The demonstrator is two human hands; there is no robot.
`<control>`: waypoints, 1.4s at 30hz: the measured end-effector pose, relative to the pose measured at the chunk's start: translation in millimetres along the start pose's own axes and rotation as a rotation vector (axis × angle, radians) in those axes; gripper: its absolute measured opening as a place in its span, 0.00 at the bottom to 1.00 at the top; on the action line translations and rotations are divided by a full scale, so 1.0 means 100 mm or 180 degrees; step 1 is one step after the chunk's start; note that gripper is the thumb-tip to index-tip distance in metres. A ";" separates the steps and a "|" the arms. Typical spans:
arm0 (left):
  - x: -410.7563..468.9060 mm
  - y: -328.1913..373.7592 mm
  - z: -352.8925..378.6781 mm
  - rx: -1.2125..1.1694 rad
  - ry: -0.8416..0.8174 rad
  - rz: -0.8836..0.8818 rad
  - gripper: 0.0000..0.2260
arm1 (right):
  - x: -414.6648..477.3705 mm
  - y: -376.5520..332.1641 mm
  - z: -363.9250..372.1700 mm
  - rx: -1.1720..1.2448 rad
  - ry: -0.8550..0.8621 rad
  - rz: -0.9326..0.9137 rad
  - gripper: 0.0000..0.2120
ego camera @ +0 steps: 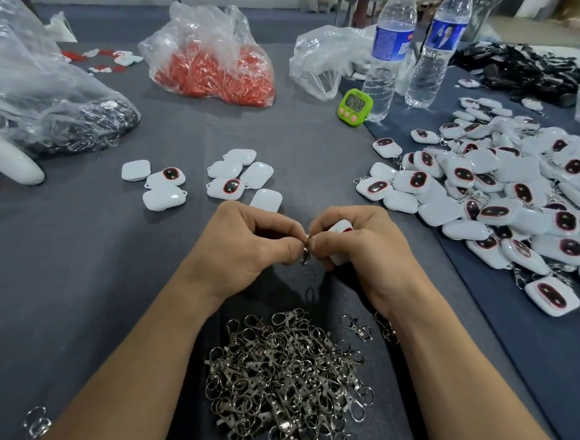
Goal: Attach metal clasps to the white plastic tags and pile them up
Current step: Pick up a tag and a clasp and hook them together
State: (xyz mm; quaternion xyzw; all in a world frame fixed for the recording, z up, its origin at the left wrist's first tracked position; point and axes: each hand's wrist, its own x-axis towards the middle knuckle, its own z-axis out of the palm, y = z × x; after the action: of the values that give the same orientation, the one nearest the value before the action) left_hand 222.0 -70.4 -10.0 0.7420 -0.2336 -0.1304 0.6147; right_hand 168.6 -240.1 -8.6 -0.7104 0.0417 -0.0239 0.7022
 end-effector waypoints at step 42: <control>0.00 -0.09 0.22 0.2179 0.0639 0.0244 0.04 | 0.09 0.20 0.02 -0.1397 0.1492 -0.0185 0.05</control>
State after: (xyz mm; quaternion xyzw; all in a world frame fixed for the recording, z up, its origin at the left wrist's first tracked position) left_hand 212.7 -88.0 -23.0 0.9048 -0.2297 0.0521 0.3548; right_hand 177.2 -239.1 -28.8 -0.8209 0.1862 -0.1974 0.5025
